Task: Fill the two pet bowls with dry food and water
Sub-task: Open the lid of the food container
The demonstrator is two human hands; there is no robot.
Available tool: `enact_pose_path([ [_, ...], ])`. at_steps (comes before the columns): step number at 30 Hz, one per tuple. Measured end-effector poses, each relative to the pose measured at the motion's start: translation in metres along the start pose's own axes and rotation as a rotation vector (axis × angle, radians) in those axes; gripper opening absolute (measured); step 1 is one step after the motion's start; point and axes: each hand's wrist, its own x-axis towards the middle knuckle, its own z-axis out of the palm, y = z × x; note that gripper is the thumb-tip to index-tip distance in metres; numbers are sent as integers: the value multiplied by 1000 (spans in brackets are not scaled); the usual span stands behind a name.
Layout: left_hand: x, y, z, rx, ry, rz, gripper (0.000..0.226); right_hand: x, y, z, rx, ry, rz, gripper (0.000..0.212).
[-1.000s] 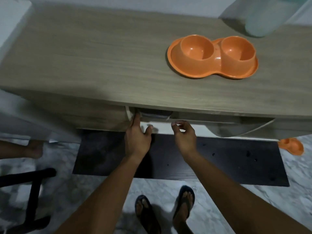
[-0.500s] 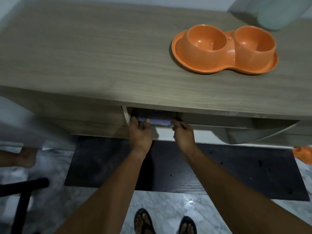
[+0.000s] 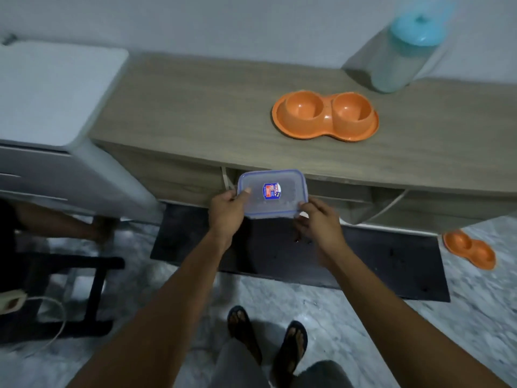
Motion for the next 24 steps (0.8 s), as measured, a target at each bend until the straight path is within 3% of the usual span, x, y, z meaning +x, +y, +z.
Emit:
enact_pose_path([
  [6, 6, 81, -26, -50, -53, 16, 14, 0, -87, 16, -165, -67, -106, 18],
  [8, 20, 105, -33, -91, -48, 43, 21, 8, -113, 30, -218, -68, -152, 17],
  [10, 39, 126, -38, -88, -57, 65, 28, 24, -132, 45, -226, -26, -171, 36],
  [12, 64, 142, -42, -66, -67, 73, 26, 42, -146, 61, -212, 4, -155, 42],
  [20, 186, 167, -50, -30, -168, 26, 9, 134, -164, 128, -206, 58, 48, 32],
  [24, 226, 164, -47, -35, -234, -21, 20, 158, -160, 149, -154, 143, 117, 34],
])
